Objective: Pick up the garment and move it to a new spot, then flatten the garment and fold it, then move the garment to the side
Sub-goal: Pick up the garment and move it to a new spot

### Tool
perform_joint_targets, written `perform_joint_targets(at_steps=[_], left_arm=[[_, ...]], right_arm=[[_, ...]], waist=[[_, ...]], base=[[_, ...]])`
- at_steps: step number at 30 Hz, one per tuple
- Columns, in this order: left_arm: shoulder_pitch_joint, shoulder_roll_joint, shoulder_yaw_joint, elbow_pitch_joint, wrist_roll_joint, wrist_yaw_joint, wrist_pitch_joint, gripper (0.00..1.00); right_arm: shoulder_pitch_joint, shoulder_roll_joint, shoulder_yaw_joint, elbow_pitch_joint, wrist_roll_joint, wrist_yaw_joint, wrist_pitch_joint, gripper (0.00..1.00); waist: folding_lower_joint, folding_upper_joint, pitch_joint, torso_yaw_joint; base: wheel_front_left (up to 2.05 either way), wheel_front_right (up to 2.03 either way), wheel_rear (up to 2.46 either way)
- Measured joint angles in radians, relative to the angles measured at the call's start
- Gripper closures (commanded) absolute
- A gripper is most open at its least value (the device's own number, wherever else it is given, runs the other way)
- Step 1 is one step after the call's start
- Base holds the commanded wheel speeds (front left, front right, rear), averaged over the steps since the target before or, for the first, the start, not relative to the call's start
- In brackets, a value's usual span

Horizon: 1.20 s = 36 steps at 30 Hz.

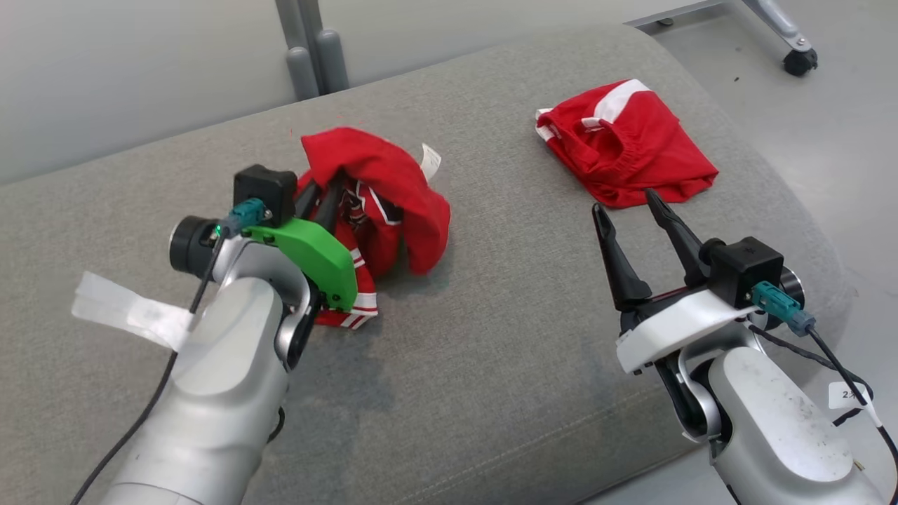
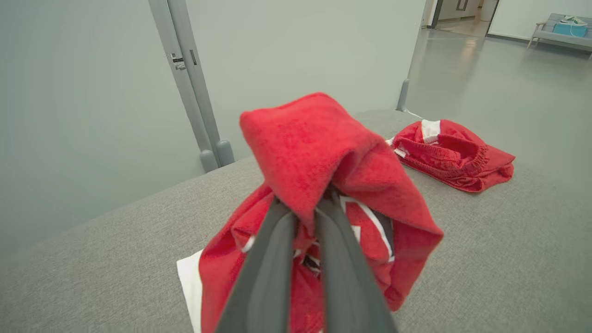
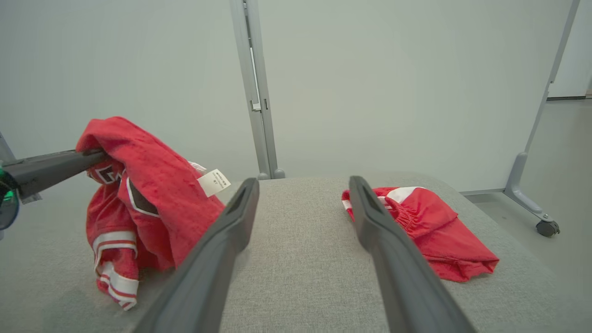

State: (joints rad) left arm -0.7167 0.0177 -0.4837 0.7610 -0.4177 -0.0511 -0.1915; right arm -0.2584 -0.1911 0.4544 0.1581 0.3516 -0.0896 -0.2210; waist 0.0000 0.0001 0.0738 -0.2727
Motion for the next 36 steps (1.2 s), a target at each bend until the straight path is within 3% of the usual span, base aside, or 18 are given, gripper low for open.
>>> perform_joint_targets(at_steps=[4, 5, 6, 7, 8, 9, 26, 36], left_arm=[[0.037, 0.001, -0.057, 0.003, -0.011, 0.020, 0.006, 0.99], [0.041, 0.001, -0.071, 0.003, -0.012, 0.025, 0.006, 0.75], [0.043, 0.001, -0.087, 0.003, -0.014, 0.025, 0.006, 0.63], [0.046, 0.001, -0.101, 0.003, -0.018, 0.025, 0.006, 0.41], [0.051, 0.001, -0.112, 0.003, -0.022, 0.025, 0.006, 0.10], [0.057, 0.003, -0.128, 0.003, -0.023, 0.027, 0.006, 0.00], [0.117, 0.012, -0.334, -0.021, -0.069, 0.024, 0.015, 0.00], [0.136, 0.014, -0.360, -0.064, -0.111, 0.025, -0.008, 0.00]], right_arm=[[0.000, 0.001, 0.000, 0.000, 0.001, 0.001, 0.000, 0.00], [0.000, 0.001, -0.001, 0.000, 0.001, 0.001, 0.000, 0.00], [0.000, 0.001, -0.002, 0.000, 0.001, 0.001, 0.000, 0.00], [0.000, 0.001, -0.002, 0.000, 0.001, 0.001, -0.004, 0.00], [0.000, 0.001, -0.002, 0.000, 0.001, 0.001, -0.007, 0.00], [0.000, 0.001, -0.002, 0.001, 0.001, 0.001, -0.007, 0.00], [0.000, 0.002, -0.012, 0.020, 0.002, 0.003, -0.009, 0.00], [0.000, -0.008, -0.025, 0.024, 0.002, 0.003, -0.017, 0.00]], waist=[[0.0000, 0.0000, 0.006, -0.034], [0.0000, 0.0000, 0.009, -0.039], [0.0000, 0.0000, 0.014, -0.042], [0.0000, 0.0000, 0.018, -0.045], [0.0000, 0.0000, 0.021, -0.046], [0.0000, 0.0000, 0.024, -0.048], [0.0000, 0.0000, 0.026, -0.009], [0.0000, 0.0000, 0.016, 0.026]], base=[[0.00, 0.00, 0.00], [0.00, 0.00, 0.00], [0.00, 0.00, 0.00], [0.00, 0.00, 0.00], [0.00, 0.00, 0.00], [0.00, 0.00, 0.00], [0.00, 0.00, 0.00], [0.00, 0.00, 0.00]])
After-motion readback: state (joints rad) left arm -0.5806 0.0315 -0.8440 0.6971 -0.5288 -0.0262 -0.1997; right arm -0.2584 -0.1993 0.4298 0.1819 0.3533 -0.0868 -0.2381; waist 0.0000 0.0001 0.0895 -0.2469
